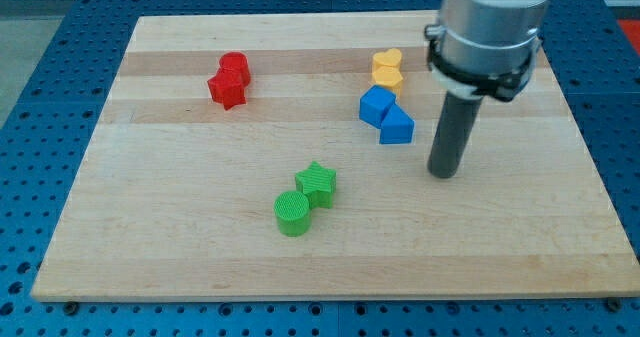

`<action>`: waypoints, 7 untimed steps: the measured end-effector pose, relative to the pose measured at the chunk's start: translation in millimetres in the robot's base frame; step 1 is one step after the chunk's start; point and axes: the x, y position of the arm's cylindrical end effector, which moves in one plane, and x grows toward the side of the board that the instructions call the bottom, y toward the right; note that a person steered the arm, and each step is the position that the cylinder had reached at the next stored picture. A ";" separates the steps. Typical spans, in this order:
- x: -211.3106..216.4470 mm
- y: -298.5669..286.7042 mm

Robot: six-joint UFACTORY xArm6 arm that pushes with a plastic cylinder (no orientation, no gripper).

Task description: Move the blue triangle below the blue cube

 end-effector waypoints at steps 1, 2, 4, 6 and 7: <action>-45.3 1.3; -52.5 -20.6; -52.5 -55.8; -52.2 -27.3; -52.1 -22.7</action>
